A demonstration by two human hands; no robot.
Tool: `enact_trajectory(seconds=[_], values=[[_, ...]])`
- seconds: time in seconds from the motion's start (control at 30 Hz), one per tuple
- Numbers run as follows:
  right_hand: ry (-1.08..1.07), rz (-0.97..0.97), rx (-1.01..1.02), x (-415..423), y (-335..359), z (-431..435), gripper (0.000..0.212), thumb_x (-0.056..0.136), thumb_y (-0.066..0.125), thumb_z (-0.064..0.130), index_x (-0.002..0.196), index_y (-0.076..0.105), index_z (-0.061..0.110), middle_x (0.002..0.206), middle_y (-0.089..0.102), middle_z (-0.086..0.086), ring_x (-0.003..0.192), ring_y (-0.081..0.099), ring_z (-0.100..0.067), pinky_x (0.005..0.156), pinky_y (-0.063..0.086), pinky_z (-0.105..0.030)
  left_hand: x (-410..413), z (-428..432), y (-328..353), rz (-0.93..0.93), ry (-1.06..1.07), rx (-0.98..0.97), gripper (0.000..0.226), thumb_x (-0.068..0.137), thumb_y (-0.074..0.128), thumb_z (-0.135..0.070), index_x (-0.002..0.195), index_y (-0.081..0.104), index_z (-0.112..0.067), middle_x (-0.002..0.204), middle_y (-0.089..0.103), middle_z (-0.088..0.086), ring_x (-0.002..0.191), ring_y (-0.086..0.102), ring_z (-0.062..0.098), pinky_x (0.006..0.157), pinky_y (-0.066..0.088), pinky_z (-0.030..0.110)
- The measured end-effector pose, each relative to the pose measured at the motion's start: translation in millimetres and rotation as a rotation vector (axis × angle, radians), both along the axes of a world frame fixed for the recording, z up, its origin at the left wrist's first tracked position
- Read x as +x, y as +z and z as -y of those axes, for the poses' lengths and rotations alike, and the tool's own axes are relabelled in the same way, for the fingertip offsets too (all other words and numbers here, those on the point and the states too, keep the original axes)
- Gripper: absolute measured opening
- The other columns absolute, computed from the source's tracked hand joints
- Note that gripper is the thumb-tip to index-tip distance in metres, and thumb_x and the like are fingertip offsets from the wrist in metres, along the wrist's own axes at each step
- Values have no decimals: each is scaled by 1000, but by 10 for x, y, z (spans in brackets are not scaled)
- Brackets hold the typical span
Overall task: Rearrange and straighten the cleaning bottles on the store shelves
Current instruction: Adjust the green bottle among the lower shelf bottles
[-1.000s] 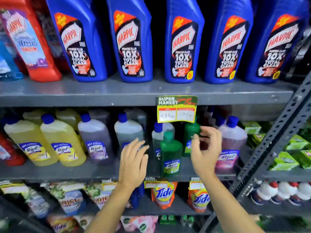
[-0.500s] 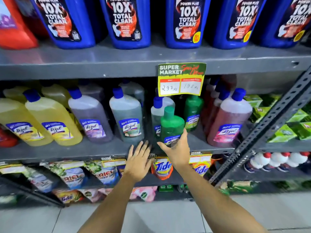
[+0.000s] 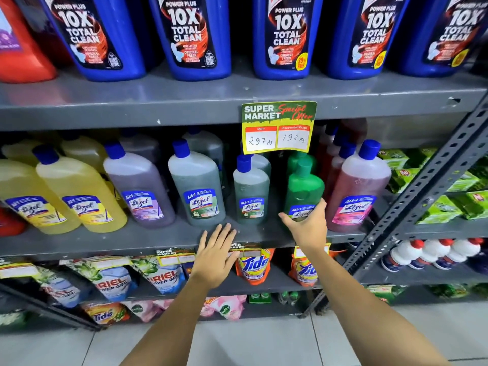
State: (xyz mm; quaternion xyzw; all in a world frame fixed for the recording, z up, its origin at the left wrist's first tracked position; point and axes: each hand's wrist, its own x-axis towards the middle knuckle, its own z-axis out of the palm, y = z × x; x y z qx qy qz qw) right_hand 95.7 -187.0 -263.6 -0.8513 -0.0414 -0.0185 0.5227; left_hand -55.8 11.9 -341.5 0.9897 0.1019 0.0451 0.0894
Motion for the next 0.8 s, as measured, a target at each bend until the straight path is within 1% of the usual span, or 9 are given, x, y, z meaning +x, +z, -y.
enact_trajectory(seconds=[0.17, 0.27, 0.37, 0.43, 0.5, 0.67, 0.8], values=[[0, -10, 9, 61, -3, 53, 82, 64, 91, 33, 126, 39, 16, 113, 63, 1, 94, 59, -17, 84, 45, -28, -5, 12, 8, 10, 3, 0, 84, 90, -13, -65, 154, 22, -23, 161, 16, -3, 148, 5, 16, 119, -1, 46], [-3, -8, 22, 56, -2, 37, 80, 65, 91, 32, 125, 39, 16, 107, 59, 5, 91, 57, -14, 83, 45, -28, -1, 13, -1, 14, 8, 2, 82, 91, -12, -65, 154, 21, -23, 161, 16, -3, 148, 5, 16, 118, -1, 45], [-22, 9, 19, 57, -19, 6, 83, 65, 90, 35, 126, 39, 16, 112, 60, 3, 93, 58, -15, 81, 46, -29, 4, 17, -5, 12, 13, -6, 83, 90, -12, -66, 154, 20, -24, 161, 14, -4, 148, 3, 15, 118, -4, 44], [-40, 13, 19, 58, -37, -17, 85, 64, 90, 38, 127, 38, 17, 117, 62, 0, 98, 63, -19, 84, 50, -33, 7, 20, -2, 10, 12, -2, 83, 89, -13, -66, 154, 18, -25, 161, 13, -5, 148, 2, 15, 118, -5, 44], [-46, 12, 27, 68, -57, -24, 86, 64, 90, 37, 128, 37, 17, 119, 63, -3, 102, 65, -23, 86, 50, -35, 5, 17, -4, 13, 12, -5, 83, 90, -12, -66, 154, 19, -25, 161, 13, -4, 148, 3, 15, 119, -4, 44], [-28, 9, 17, 96, -61, -4, 85, 64, 90, 35, 129, 38, 16, 111, 62, 2, 98, 64, -22, 82, 47, -29, 1, 17, -12, 14, 15, -6, 79, 92, -9, -64, 153, 21, -24, 161, 17, -3, 148, 7, 16, 119, 0, 46], [-32, 17, 8, 96, -78, 3, 85, 64, 89, 40, 128, 37, 18, 114, 64, 0, 99, 65, -24, 81, 49, -32, 4, 17, -20, 13, 15, -2, 77, 93, -6, -63, 153, 22, -23, 161, 18, -3, 148, 8, 17, 119, 3, 47]])
